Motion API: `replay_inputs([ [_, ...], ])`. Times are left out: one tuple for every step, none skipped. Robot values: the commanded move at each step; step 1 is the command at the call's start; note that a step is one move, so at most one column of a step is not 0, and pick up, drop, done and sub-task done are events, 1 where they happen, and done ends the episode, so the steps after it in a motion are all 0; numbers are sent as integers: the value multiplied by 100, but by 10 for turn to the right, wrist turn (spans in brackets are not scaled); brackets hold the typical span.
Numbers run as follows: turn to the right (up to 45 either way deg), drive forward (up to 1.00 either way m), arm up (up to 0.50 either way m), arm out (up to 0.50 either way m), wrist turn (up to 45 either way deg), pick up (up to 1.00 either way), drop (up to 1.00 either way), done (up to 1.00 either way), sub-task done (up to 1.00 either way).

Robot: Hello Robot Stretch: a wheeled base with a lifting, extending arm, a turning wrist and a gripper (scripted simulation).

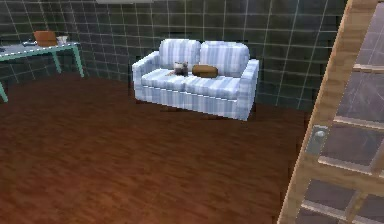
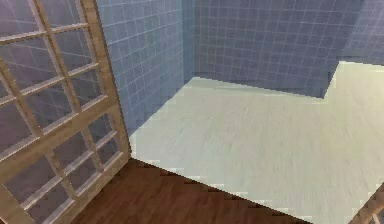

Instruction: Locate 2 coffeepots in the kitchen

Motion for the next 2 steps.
replay_inputs([
  [90,0,0,0,0,0,0,0,0],
  [0,60,0,0,0,0,0,0,0],
])
